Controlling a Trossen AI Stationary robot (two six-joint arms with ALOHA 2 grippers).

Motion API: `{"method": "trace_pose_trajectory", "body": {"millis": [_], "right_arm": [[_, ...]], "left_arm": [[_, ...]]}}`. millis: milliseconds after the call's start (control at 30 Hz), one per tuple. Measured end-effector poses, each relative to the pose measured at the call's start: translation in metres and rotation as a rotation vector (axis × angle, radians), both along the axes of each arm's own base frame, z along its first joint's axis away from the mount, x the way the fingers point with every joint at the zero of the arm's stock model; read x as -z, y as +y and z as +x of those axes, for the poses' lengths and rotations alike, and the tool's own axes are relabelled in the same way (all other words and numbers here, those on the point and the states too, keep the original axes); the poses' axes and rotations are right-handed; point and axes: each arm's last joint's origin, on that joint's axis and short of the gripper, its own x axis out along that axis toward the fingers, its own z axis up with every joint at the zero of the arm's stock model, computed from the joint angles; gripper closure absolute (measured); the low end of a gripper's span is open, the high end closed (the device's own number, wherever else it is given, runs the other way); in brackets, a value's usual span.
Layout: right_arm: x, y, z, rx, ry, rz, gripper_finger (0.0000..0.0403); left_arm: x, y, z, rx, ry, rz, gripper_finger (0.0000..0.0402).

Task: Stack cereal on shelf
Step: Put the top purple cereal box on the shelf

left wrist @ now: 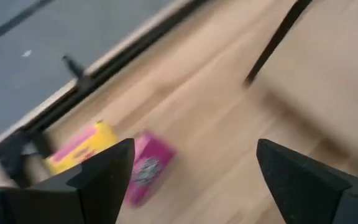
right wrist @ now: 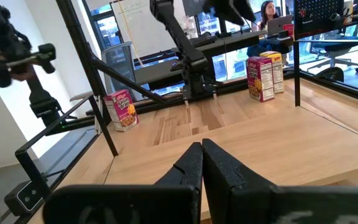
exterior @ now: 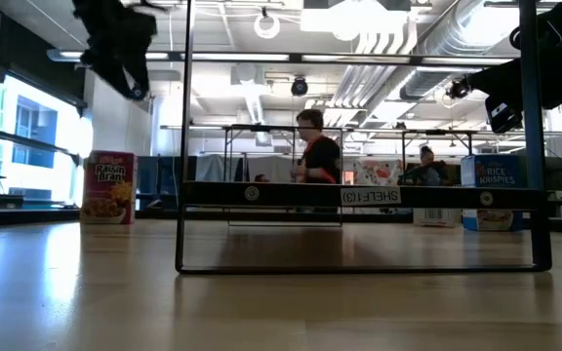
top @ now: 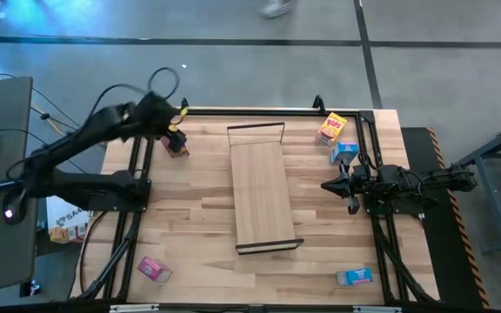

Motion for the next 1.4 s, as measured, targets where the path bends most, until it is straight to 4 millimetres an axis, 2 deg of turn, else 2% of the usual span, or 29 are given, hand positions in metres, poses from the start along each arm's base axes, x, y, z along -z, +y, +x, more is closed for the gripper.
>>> {"method": "trace_pose_trajectory", "body": {"millis": [67,233,533,1100,1400], "right_arm": [[0.000,0.000,0.000,0.000,0.000,0.000,0.0402],[0.000,0.000,0.000,0.000,0.000,0.000,0.0402],[0.000,0.000,0.000,0.000,0.000,0.000,0.0402],[0.000,0.000,0.000,0.000,0.000,0.000,0.0402],[0.000,0.000,0.000,0.000,0.000,0.000,0.0402]], "left_arm": [[0.006,0.013,0.005,0.014,0.114,-0.067,0.0071],[0.023,0.036,0.018,0.112,0.204,-0.217,0.0071],[0.048,0.064,0.022,0.225,0.359,-0.279,0.0072],[0.077,0.085,0.030,0.300,0.474,-0.371,0.0072],[0.079,0.085,0.031,0.294,0.479,-0.374,0.0072]]}}
